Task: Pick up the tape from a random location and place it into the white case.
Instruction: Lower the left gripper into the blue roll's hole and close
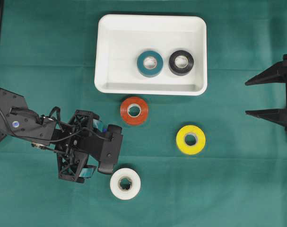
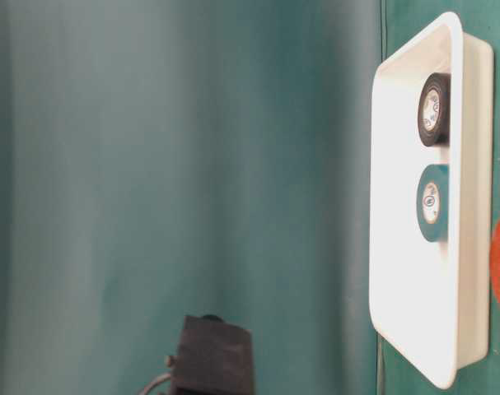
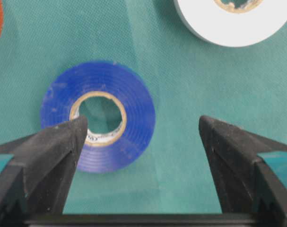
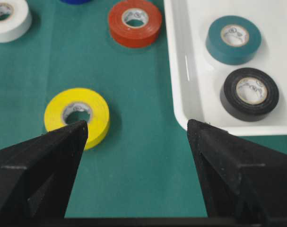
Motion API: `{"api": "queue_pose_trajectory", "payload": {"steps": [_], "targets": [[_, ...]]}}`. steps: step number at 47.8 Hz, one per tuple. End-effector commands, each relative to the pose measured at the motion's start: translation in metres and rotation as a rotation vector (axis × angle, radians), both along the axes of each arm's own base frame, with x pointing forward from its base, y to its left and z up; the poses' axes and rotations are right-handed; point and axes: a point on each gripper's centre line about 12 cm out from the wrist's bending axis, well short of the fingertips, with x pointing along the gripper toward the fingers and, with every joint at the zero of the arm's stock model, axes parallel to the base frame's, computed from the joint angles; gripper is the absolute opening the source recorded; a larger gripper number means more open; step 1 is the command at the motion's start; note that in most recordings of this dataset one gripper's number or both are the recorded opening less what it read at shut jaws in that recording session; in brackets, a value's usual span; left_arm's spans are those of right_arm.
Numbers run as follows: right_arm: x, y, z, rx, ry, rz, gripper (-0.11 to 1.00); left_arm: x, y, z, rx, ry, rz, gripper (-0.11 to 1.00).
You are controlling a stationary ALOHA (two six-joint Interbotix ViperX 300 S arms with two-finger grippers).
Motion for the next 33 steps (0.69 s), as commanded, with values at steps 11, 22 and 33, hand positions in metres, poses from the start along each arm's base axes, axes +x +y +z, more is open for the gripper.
{"api": "queue_pose_trajectory", "payload": {"steps": [11, 22, 33], "targets": [[0.005, 0.0, 0.007, 0.0, -0.015, 0.003, 0.8, 0.005, -0.001, -0.02, 0.005, 0.008, -0.004, 0.91], [0.004, 0.0, 0.006, 0.0, -0.011, 0.002, 0.8, 0.007, -0.002, -0.031, 0.008, 0.022, -0.005, 0.91], [0.004, 0.0, 0.006, -0.002, -0.009, 0.002, 0.8, 0.005, -0.001, -0.04, 0.014, 0.046, -0.005, 0.91]]}}
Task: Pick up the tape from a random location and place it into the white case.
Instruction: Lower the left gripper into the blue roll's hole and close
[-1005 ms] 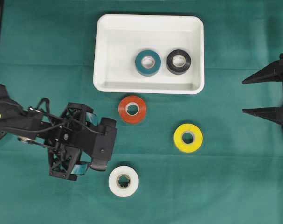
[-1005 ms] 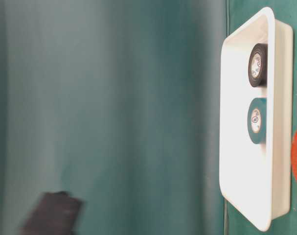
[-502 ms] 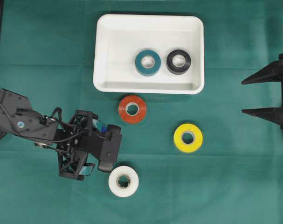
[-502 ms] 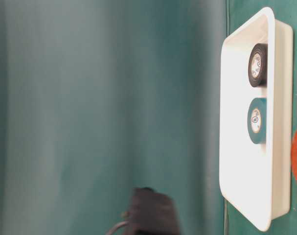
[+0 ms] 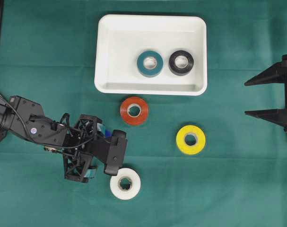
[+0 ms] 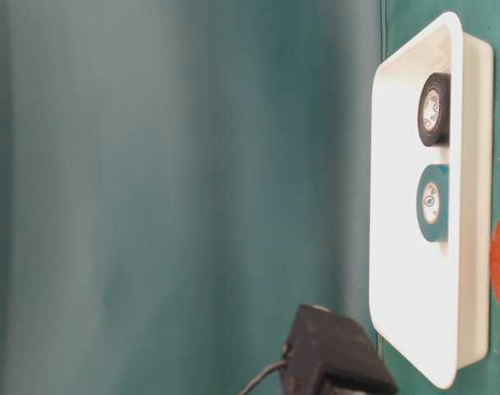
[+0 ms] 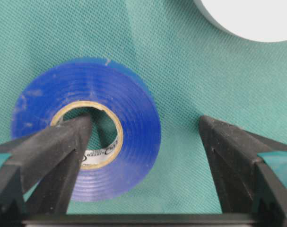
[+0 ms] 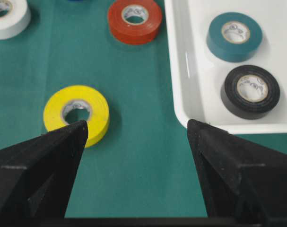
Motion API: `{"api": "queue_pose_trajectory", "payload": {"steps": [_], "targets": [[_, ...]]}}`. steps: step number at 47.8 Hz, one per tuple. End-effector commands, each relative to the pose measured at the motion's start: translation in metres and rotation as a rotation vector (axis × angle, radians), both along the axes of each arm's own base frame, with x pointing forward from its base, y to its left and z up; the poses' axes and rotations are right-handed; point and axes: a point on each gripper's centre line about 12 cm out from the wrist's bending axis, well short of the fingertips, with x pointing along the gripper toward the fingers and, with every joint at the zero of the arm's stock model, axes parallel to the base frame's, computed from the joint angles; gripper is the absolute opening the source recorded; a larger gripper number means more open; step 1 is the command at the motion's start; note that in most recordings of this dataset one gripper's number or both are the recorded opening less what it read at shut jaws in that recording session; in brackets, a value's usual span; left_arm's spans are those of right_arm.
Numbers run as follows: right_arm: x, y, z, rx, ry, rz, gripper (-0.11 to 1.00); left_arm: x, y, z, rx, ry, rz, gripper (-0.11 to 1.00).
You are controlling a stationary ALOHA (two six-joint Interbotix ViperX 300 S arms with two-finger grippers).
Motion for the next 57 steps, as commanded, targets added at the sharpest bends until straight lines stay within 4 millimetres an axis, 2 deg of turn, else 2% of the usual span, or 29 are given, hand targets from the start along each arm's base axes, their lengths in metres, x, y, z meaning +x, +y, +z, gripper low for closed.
{"api": "queue_pose_trajectory", "payload": {"steps": [1, 12, 17, 19, 22, 29, 31, 57], "targets": [[0.0031, 0.0005, 0.0073, -0.003, -0.018, 0.005, 0.8, 0.0026, -0.0005, 0.0049, -0.004, -0.02, 0.001, 0.91], [0.0031, 0.0005, 0.0073, -0.003, -0.018, 0.005, 0.8, 0.0026, -0.0005, 0.0049, -0.002, -0.02, -0.002, 0.91], [0.0032, 0.0002, 0.0079, -0.003, -0.02, 0.003, 0.8, 0.0022, -0.0003, 0.005, 0.0, -0.02, -0.006, 0.86], [0.0032, 0.0005, 0.0079, -0.003, -0.02, 0.005, 0.8, 0.0022, -0.0003, 0.005, 0.0, -0.02, -0.006, 0.8], [0.0032, 0.0006, 0.0079, -0.002, -0.02, 0.004, 0.8, 0.0014, 0.0004, 0.0047, 0.0, -0.019, -0.005, 0.66], [0.0032, 0.0005, 0.0079, -0.003, -0.02, 0.005, 0.8, 0.002, 0.003, 0.0047, 0.0, -0.019, 0.005, 0.27], [0.0032, 0.0006, 0.0079, 0.0, -0.02, 0.004, 0.8, 0.0021, 0.0035, 0.0047, -0.001, -0.019, 0.008, 0.22], [0.0032, 0.0002, 0.0079, -0.002, -0.02, 0.002, 0.8, 0.0028, 0.0044, 0.0077, -0.003, -0.026, 0.012, 0.22]]}}
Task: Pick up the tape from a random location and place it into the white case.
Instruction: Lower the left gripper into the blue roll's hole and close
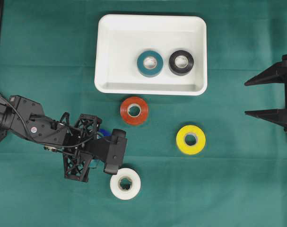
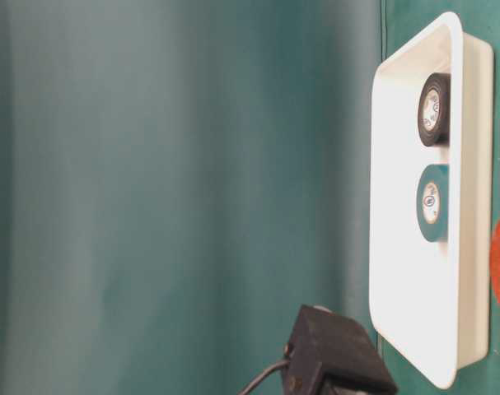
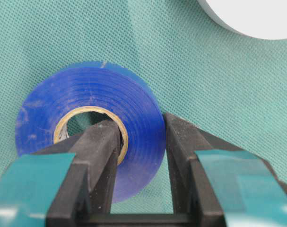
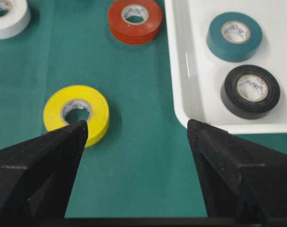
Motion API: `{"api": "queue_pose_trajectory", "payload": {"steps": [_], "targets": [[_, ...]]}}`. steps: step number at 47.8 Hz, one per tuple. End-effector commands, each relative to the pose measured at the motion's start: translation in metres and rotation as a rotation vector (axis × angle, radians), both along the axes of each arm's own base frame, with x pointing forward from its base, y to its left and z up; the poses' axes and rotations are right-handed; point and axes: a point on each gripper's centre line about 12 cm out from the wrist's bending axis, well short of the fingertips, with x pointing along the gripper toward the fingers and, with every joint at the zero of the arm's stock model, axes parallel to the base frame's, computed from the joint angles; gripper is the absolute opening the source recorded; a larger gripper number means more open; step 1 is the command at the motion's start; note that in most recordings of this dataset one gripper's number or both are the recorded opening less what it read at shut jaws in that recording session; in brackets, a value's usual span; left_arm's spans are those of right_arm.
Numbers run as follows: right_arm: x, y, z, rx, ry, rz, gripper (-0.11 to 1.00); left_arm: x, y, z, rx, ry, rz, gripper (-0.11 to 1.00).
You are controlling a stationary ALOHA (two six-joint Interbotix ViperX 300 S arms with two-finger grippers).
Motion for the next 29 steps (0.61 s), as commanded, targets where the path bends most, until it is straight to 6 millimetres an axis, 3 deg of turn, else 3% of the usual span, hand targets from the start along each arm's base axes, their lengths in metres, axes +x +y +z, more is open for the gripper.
{"api": "queue_pose_trajectory", "payload": {"steps": [1, 14, 29], "targets": [[0.003, 0.0, 0.008, -0.002, -0.02, 0.002, 0.8, 0.003, 0.002, 0.01, -0.005, -0.029, 0.007, 0.22], [0.003, 0.0, 0.008, -0.002, -0.02, 0.002, 0.8, 0.004, 0.002, 0.027, -0.013, -0.06, 0.01, 0.22], [0.003, 0.0, 0.008, -0.002, -0.017, 0.002, 0.8, 0.001, 0.003, 0.078, -0.024, -0.1, 0.016, 0.22]]}}
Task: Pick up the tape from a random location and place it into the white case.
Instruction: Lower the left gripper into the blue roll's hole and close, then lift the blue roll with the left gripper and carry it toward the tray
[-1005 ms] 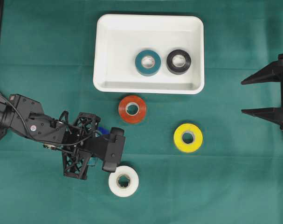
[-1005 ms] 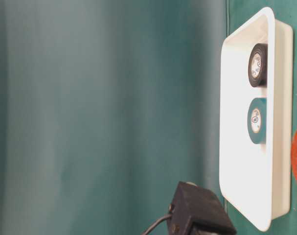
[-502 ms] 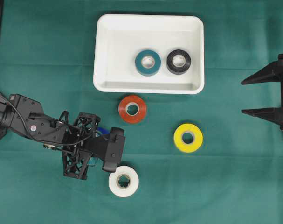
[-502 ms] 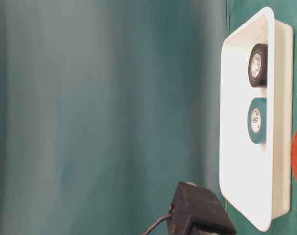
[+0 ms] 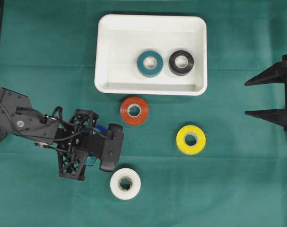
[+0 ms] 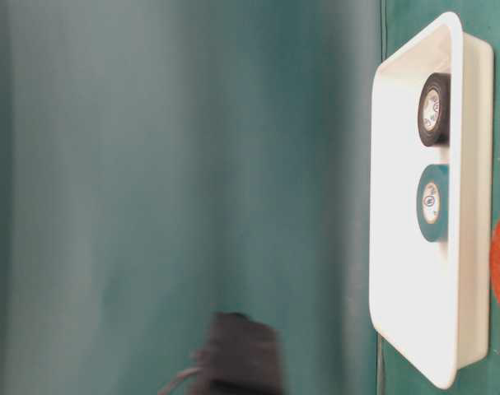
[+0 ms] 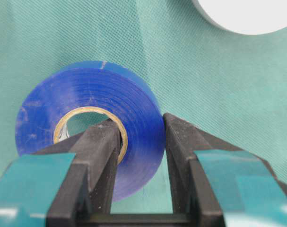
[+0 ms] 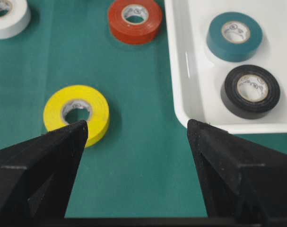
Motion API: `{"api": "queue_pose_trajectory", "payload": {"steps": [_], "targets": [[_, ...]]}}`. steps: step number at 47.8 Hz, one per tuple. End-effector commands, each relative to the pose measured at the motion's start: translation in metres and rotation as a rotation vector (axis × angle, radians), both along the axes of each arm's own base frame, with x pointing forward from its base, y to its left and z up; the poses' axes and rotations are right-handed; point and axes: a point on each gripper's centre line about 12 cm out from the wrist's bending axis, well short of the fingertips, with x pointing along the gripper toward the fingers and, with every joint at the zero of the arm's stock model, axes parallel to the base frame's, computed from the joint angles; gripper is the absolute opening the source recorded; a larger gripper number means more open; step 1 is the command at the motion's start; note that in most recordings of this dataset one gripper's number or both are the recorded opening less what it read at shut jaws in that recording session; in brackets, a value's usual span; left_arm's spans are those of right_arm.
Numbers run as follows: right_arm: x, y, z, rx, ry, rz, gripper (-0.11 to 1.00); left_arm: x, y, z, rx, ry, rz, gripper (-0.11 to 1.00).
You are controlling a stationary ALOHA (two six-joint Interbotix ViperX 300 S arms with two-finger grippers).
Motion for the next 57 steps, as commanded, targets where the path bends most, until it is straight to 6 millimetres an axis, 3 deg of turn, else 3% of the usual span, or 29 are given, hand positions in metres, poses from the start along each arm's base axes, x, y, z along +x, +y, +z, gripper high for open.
{"api": "queue_pose_trajectory", "payload": {"steps": [1, 34, 46, 57], "targets": [[0.003, 0.0, 0.008, -0.002, -0.018, 0.003, 0.8, 0.005, 0.0, 0.032, -0.015, -0.066, 0.005, 0.22], [0.003, 0.0, 0.008, -0.006, -0.018, 0.006, 0.8, -0.007, 0.003, 0.16, -0.032, -0.161, 0.006, 0.22], [0.003, 0.001, 0.008, -0.004, -0.018, 0.005, 0.8, -0.012, 0.005, 0.182, -0.024, -0.147, 0.006, 0.22], [0.003, 0.0, 0.008, -0.006, -0.01, 0.003, 0.8, -0.012, 0.005, 0.183, -0.023, -0.143, 0.006, 0.22]]}}
